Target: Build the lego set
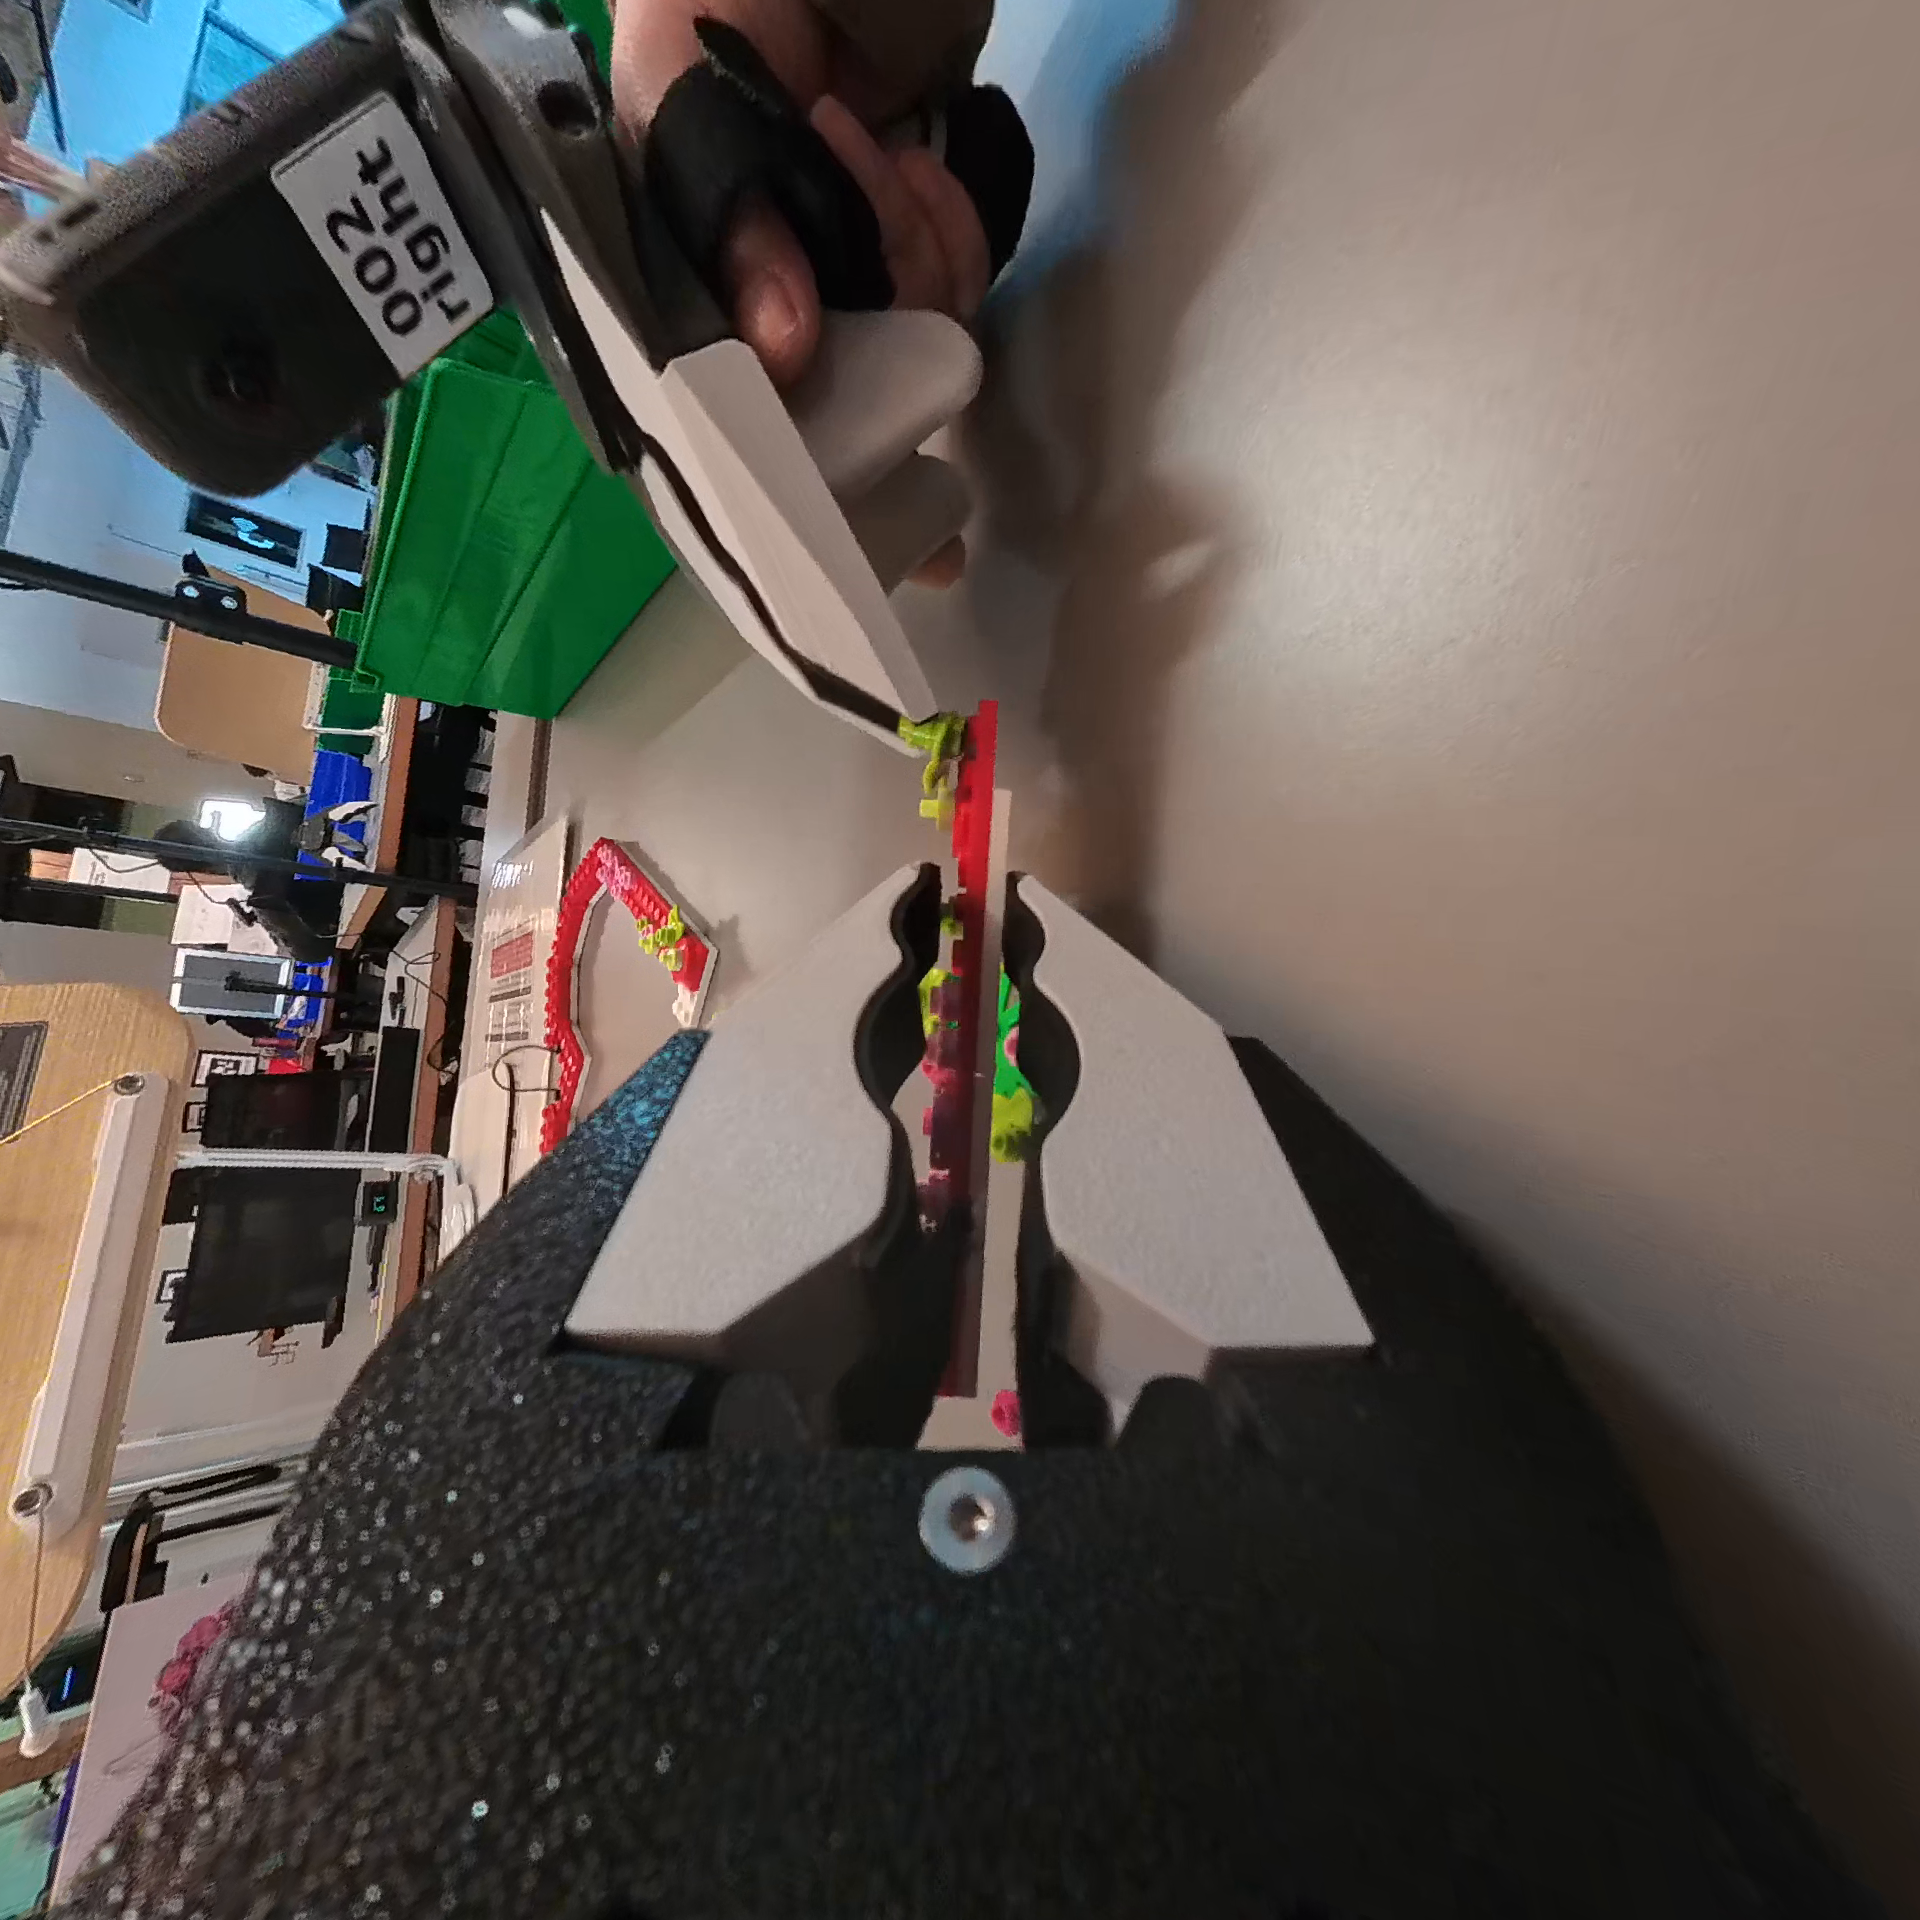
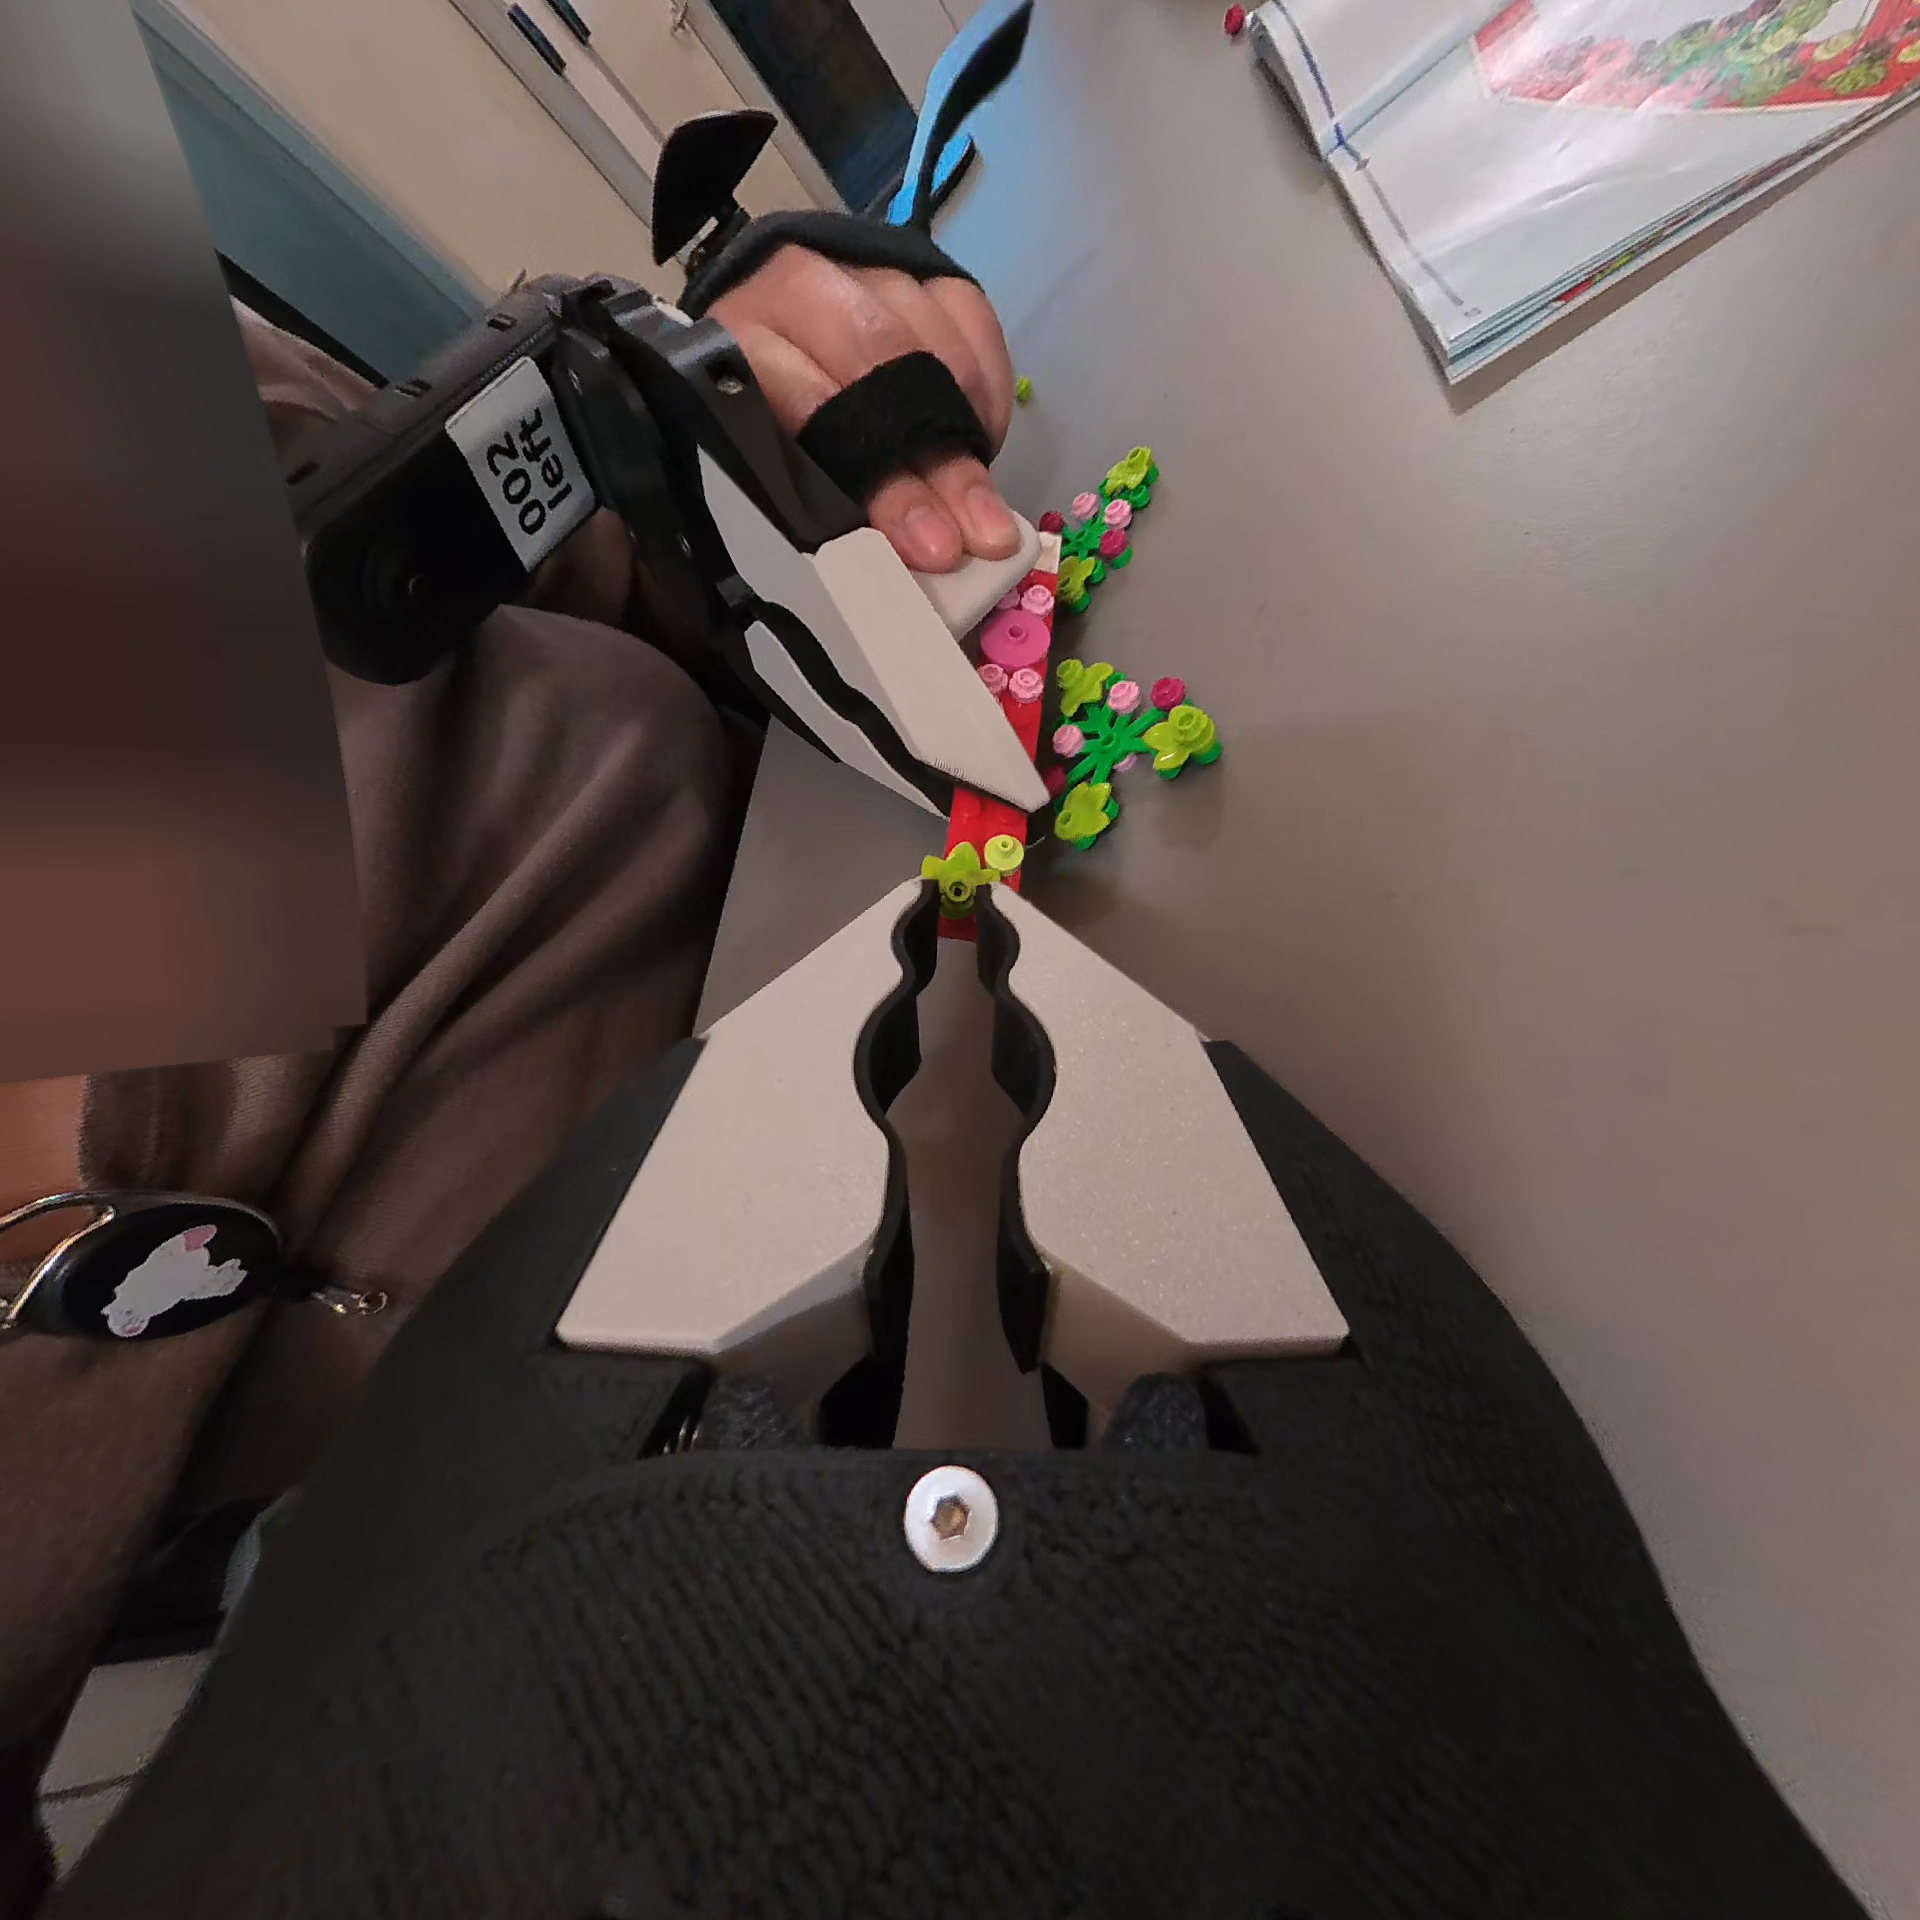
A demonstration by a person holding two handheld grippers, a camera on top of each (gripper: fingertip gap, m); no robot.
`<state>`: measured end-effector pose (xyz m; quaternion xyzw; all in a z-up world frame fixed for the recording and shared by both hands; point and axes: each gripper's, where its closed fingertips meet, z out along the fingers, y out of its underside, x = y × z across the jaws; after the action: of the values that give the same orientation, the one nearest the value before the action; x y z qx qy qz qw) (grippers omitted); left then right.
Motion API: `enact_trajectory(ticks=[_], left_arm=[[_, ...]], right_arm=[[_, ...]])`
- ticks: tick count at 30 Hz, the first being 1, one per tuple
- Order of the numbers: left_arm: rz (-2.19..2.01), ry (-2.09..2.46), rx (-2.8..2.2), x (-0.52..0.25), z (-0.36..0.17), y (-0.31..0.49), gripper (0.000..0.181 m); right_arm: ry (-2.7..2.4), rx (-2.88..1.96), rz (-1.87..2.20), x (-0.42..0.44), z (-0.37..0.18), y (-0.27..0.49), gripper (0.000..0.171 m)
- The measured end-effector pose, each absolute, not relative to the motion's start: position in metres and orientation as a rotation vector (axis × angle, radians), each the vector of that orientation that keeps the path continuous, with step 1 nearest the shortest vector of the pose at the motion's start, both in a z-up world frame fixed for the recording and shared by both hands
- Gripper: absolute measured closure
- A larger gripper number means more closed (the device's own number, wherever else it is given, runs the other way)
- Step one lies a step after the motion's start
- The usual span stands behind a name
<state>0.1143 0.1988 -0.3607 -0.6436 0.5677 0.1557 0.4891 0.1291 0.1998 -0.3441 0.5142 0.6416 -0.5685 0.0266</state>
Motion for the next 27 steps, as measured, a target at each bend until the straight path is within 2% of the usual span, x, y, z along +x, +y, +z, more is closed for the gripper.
enact_trajectory(ticks=[19, 27], left_arm=[[0.291, 1.435, -1.569, 0.123, -0.369, 0.191, 0.173], [0.159, 1.329, -1.590, 0.124, -0.356, 0.190, 0.173]], right_arm=[[1.991, 1.522, -1.675, 0.139, -0.353, 0.191, 0.167], [1.644, 1.495, -1.782, 0.138, -0.336, 0.194, 0.167]])
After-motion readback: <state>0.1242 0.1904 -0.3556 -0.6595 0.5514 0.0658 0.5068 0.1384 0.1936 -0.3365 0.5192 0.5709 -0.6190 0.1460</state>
